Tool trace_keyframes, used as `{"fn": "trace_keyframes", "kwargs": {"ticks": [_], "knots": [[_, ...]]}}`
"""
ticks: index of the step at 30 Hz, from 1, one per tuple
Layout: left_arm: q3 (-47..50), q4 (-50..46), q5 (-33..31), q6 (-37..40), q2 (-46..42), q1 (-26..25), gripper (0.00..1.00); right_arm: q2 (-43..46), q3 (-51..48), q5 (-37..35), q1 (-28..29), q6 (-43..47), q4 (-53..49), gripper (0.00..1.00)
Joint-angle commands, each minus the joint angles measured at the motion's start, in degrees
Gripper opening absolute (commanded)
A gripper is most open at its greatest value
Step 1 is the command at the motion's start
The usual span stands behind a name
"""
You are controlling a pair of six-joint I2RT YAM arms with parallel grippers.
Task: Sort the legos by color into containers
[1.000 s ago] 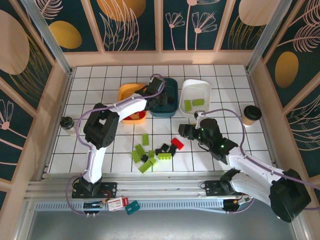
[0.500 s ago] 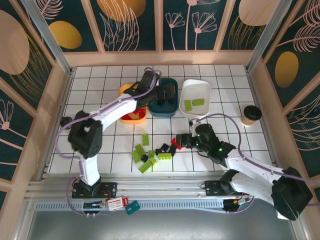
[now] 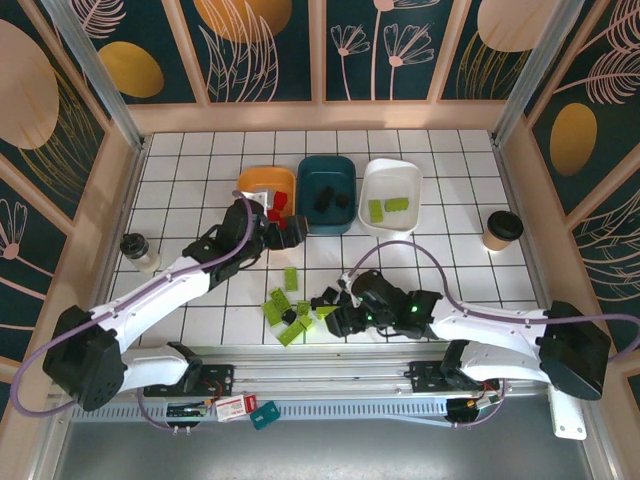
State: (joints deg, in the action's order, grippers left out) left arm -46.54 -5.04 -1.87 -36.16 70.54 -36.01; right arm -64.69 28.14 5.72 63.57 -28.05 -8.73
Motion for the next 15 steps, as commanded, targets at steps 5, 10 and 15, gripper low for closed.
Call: {"fn": "trace_keyframes", "kwargs": {"ticks": [5,10,15], "knots": [[2.6,-1.1,-3.49,-0.99,-2.34,-0.03,0.99,-7.44,3.77,-2.67,1.16,0.12,-2.78,0.7],[2.77,-1.37,-4.24,-0.43,-2.93,-0.03,0.99,-12.77,7.53,-5.63,-1.21,5.22,-1.49,0.75],[2.86,-2.32,-5.32,0.0,-3.4,-0.07,0.99,-19.86,11.93,-5.23,-1.35,9.57,-0.51,0.75]]}}
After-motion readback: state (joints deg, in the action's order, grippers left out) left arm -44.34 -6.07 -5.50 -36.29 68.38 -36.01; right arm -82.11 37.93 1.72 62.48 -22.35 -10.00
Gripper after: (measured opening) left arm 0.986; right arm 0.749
